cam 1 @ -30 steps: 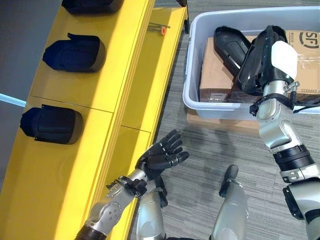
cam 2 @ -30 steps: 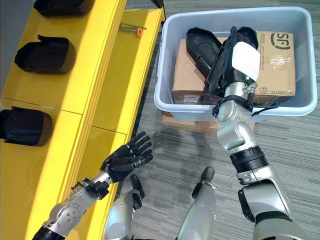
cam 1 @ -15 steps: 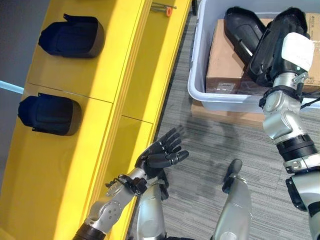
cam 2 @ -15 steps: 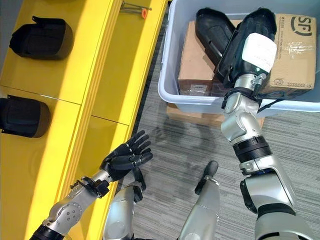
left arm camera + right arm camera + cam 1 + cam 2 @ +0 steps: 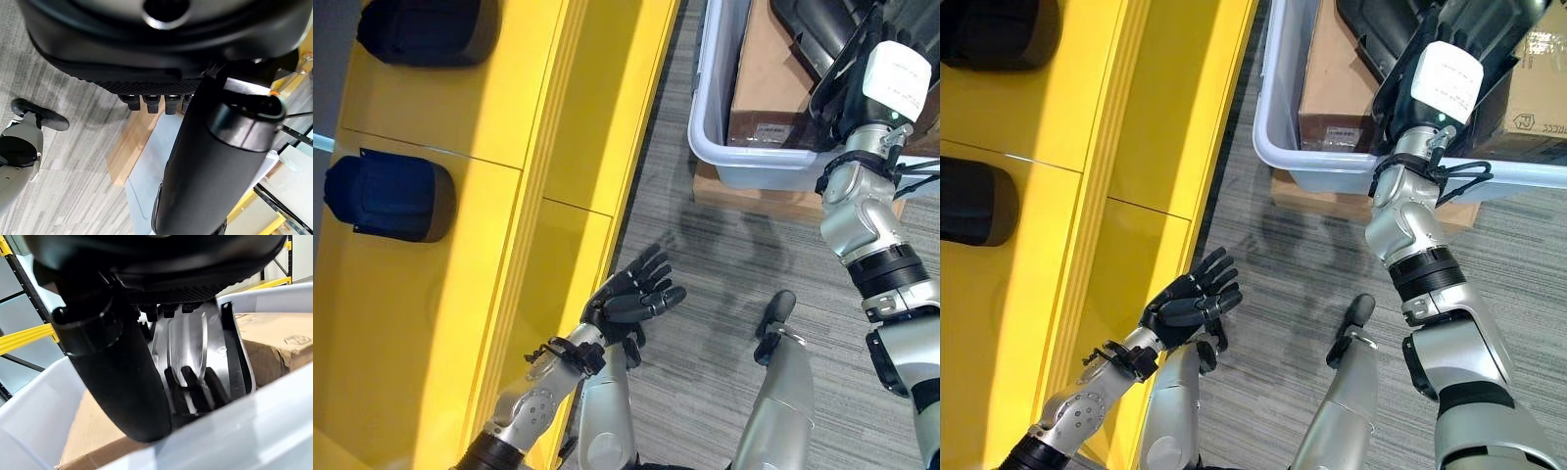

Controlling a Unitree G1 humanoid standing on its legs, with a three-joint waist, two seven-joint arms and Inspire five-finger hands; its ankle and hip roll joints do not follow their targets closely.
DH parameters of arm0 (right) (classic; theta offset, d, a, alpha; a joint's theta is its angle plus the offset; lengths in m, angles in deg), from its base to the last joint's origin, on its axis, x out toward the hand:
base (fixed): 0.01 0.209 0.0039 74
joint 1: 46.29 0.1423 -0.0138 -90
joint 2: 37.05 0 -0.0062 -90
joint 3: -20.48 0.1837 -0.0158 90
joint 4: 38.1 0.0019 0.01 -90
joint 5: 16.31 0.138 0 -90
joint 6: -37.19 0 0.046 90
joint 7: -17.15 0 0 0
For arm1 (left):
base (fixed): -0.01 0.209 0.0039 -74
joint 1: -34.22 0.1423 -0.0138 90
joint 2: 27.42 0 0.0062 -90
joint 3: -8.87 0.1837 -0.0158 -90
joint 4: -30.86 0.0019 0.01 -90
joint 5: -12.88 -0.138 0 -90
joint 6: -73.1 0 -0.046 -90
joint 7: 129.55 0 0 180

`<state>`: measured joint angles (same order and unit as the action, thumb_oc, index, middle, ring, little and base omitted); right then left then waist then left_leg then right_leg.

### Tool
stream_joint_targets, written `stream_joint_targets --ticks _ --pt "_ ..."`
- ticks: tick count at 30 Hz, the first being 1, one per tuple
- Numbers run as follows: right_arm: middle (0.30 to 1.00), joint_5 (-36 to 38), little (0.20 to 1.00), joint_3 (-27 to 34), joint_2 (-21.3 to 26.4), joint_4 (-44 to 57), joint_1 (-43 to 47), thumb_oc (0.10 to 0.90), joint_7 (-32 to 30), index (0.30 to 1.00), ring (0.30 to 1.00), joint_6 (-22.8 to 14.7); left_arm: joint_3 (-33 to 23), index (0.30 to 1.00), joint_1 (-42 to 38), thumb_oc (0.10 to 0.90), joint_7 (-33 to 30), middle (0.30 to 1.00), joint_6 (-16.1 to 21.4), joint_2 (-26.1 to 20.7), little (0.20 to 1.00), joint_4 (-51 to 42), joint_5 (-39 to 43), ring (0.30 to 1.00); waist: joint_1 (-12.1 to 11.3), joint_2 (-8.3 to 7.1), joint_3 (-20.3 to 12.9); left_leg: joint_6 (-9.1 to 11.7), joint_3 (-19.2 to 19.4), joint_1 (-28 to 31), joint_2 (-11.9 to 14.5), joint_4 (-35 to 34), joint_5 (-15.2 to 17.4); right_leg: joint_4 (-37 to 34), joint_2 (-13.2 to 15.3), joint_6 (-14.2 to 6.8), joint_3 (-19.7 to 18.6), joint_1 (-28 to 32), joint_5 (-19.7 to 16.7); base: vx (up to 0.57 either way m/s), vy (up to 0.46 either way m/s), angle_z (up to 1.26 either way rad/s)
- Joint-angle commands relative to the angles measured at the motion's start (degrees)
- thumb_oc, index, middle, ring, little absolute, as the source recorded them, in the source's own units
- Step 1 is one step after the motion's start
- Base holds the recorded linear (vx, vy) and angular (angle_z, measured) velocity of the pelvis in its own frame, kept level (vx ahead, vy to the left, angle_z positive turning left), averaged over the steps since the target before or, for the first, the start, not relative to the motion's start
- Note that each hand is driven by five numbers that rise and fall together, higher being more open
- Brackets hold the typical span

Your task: Move parts from the plastic box to the shelf.

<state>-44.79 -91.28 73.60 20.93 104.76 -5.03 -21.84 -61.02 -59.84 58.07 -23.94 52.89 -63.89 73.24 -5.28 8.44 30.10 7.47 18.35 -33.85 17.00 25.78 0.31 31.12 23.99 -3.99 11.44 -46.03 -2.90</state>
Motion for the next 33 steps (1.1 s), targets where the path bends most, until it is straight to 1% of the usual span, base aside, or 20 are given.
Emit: stream_joint_targets --ticks 1,2,4,5,9,12,16,20,22,24,25,26,27,28,31,32,33 --pt "1.000 0.5 1.000 -3.7 2.1 -1.1 5.5 0.900 -4.6 1.000 1.000 0.5 1.0 1.000 0.2 0.900 1.2 1.000 4.4 0.8 1.000 -7.1 1.0 1.000 -1.4 3.19 -0.3 -1.1 -5.5 -2.8 -0.6 0.3 3.7 12.1 -0.4 -2.5 -0.4 0.3 12.9 -0.03 -0.031 -0.02" --pt "1.000 1.1 1.000 -3.8 2.0 -2.8 5.8 0.900 -5.7 1.000 1.000 1.0 1.0 1.000 -0.2 0.900 1.0 1.000 4.3 0.9 1.000 -6.9 0.9 1.000 -1.6 3.20 -0.3 -1.2 -5.8 -3.7 -0.6 0.8 3.9 12.3 -0.4 -2.5 -0.3 -0.2 12.9 -0.03 -0.031 0.00" --pt "1.000 1.2 1.000 -4.0 1.9 -4.2 6.1 0.900 -6.0 1.000 1.000 1.3 1.2 1.000 -0.4 0.900 1.0 1.000 4.6 0.9 1.000 -6.4 0.9 1.000 -1.7 3.27 -0.3 -1.3 -6.0 -4.2 -0.6 1.1 4.0 12.5 -0.5 -2.4 -0.2 -0.7 13.0 -0.03 -0.033 0.00" --pt "1.000 1.6 1.000 -4.1 1.9 -5.5 6.5 0.900 -7.5 1.000 1.000 0.5 1.4 1.000 -0.7 0.900 1.4 1.000 4.8 1.0 1.000 -6.1 0.4 1.000 -1.8 3.28 -0.3 -1.3 -6.3 -4.9 -0.7 1.3 4.0 12.7 -0.6 -2.2 -0.2 -1.1 13.1 0.00 0.000 0.00" --pt "1.000 2.1 1.000 -3.8 2.3 -6.4 6.6 0.900 -8.9 1.000 1.000 -0.2 1.8 1.000 -0.4 0.900 2.2 1.000 5.1 0.7 1.000 -6.1 -0.1 1.000 -1.8 3.37 -0.3 -1.3 -6.6 -5.5 -0.9 1.5 3.9 12.6 -0.8 -2.1 -0.1 -1.3 13.0 -0.01 -0.008 0.01" --pt "1.000 2.3 1.000 -4.2 2.7 -7.2 7.1 0.900 -10.4 1.000 1.000 0.2 1.7 1.000 -0.5 0.900 2.8 1.000 5.6 0.8 1.000 -6.0 0.0 1.000 -1.8 3.32 -0.3 -1.3 -6.2 -4.7 -0.9 0.8 3.7 11.8 -1.0 -2.2 0.1 -0.5 12.8 0.00 0.000 0.00" --pt "1.000 1.7 1.000 -4.4 4.0 -8.7 7.8 0.900 -11.1 1.000 1.000 0.8 1.4 1.000 -0.5 0.900 3.9 1.000 5.0 0.3 1.000 -6.1 0.3 1.000 -1.8 3.12 -0.3 -1.2 -5.7 -3.3 -0.7 0.0 3.5 10.9 -1.0 -2.2 0.6 1.1 12.6 0.00 -0.008 0.00" --pt "1.000 3.0 1.000 -4.0 6.0 -10.3 8.8 0.900 -11.5 1.000 1.000 1.2 1.0 1.000 0.0 0.900 4.8 1.000 4.4 -0.8 1.000 -6.7 0.9 1.000 -1.9 2.84 -0.3 -0.9 -5.5 -1.7 -0.6 -1.2 3.0 9.7 -1.0 -2.5 1.0 2.6 12.2 -0.02 -0.041 0.03" --pt "1.000 4.7 1.000 -3.9 6.5 -10.8 8.9 0.900 -11.3 1.000 1.000 1.8 0.7 1.000 0.1 0.900 5.0 1.000 4.3 -1.1 1.000 -6.9 0.9 1.000 -1.9 2.67 -0.3 -0.8 -5.4 -1.1 -0.5 -1.6 2.9 9.2 -1.1 -2.7 1.2 3.3 12.0 -0.01 -0.026 0.05" --pt "1.000 10.4 1.000 -3.5 6.8 -11.8 8.9 0.900 -11.1 1.000 1.000 2.0 0.5 1.000 0.2 0.900 5.1 1.000 4.3 -1.5 1.000 -7.1 1.0 1.000 -1.9 2.44 -0.3 -0.7 -5.1 -0.3 -0.4 -2.2 2.7 8.4 -1.2 -2.8 1.5 4.1 11.7 0.00 0.000 0.00" --pt "1.000 11.2 1.000 -3.2 6.7 -12.4 8.8 0.900 -10.8 1.000 1.000 2.7 0.3 1.000 0.2 0.900 5.2 1.000 4.1 -1.6 1.000 -7.3 1.1 1.000 -1.9 2.31 -0.3 -0.6 -4.9 0.3 -0.4 -2.6 2.6 8.0 -1.2 -2.9 1.5 4.6 11.6 0.00 0.000 0.00" --pt "1.000 15.4 1.000 -2.7 6.6 -13.6 8.6 0.900 -11.2 1.000 1.000 2.4 0.1 1.000 0.1 0.900 5.3 1.000 3.9 -1.7 1.000 -7.4 0.8 1.000 -1.9 2.13 -0.3 -0.6 -4.7 1.0 -0.3 -3.1 2.5 7.7 -1.2 -2.9 1.7 5.2 11.5 0.00 0.000 0.00" --pt "1.000 15.9 1.000 -2.6 6.6 -13.9 8.5 0.900 -11.3 1.000 1.000 2.5 0.0 1.000 0.1 0.900 5.3 1.000 3.8 -1.7 1.000 -7.4 0.8 1.000 -1.9 2.10 -0.3 -0.6 -4.6 1.1 -0.2 -3.1 2.5 7.7 -1.2 -2.9 1.7 5.3 11.5 0.00 0.000 0.00" --pt "1.000 20.5 1.000 -1.9 6.3 -15.1 8.4 0.900 -12.3 1.000 1.000 2.3 -0.1 1.000 0.1 0.900 5.4 1.000 3.5 -1.8 1.000 -7.5 0.6 1.000 -1.9 1.99 -0.3 -0.6 -4.4 1.7 -0.2 -3.3 2.5 7.5 -1.2 -2.9 1.8 5.8 11.5 0.00 0.000 0.00" --pt "1.000 23.0 1.000 -1.3 5.7 -17.0 8.7 0.900 -12.9 1.000 1.000 3.0 0.0 1.000 -0.2 0.900 5.3 1.000 3.3 -1.8 1.000 -7.5 0.2 1.000 -1.9 2.03 -0.3 -0.6 -4.3 2.2 -0.2 -3.4 2.6 7.6 -1.1 -3.0 1.9 6.2 11.6 0.00 0.000 0.00" --pt "1.000 25.3 1.000 -0.9 5.2 -19.7 9.3 0.900 -13.8 1.000 1.000 3.7 0.1 1.000 -0.5 0.900 5.0 1.000 3.1 -1.6 1.000 -7.4 0.4 1.000 -2.1 2.10 -0.3 -0.6 -4.1 2.9 -0.3 -3.6 2.6 7.5 -1.1 -3.0 2.0 6.8 11.6 0.00 0.000 0.00" --pt "1.000 25.5 1.000 -1.0 5.0 -20.5 9.5 0.900 -14.3 1.000 1.000 3.6 0.2 1.000 -0.7 0.900 4.9 1.000 3.1 -1.6 1.000 -7.4 0.3 1.000 -2.1 2.13 -0.3 -0.6 -4.0 3.1 -0.3 -3.6 2.7 7.5 -1.1 -3.0 2.0 6.9 11.7 0.00 0.000 0.00"
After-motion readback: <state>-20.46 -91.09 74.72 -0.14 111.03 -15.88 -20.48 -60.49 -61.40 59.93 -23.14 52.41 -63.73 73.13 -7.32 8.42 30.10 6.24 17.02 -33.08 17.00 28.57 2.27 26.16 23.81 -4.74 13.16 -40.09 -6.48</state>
